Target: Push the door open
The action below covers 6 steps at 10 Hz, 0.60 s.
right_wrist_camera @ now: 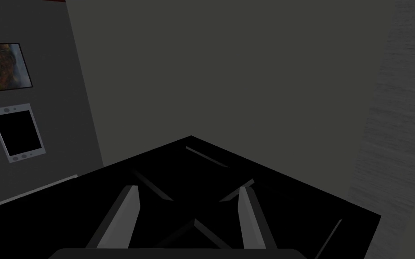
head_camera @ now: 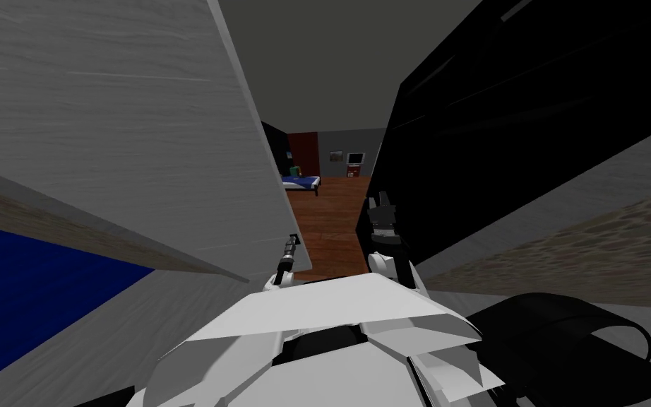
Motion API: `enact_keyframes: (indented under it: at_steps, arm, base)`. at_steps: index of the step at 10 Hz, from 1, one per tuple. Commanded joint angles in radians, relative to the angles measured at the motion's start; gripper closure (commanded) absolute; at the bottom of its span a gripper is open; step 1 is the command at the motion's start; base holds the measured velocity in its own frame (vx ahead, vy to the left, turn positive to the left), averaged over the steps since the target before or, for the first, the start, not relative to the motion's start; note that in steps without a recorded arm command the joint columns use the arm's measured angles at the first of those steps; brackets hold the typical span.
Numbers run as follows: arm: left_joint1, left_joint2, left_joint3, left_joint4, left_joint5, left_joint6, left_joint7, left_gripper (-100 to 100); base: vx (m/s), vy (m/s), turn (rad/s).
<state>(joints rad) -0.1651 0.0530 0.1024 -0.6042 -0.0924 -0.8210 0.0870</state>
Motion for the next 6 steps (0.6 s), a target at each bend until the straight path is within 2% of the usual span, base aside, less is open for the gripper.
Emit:
enact_keyframes:
  at_steps: [1, 4, 6]
  arm:
    - [0.001, 0.000, 0.000, 0.000, 0.000, 0.000, 0.000, 100]
    - [0.001, 0.000, 0.000, 0.000, 0.000, 0.000, 0.000, 100]
    - [0.003, 0.010, 0.015, 0.003, 0.009, 0.003, -0.005, 100]
  base:
    - [-0.020, 0.003, -0.006]
    - [-0.006, 0.000, 0.001]
    - [0.127, -0.037, 0.026]
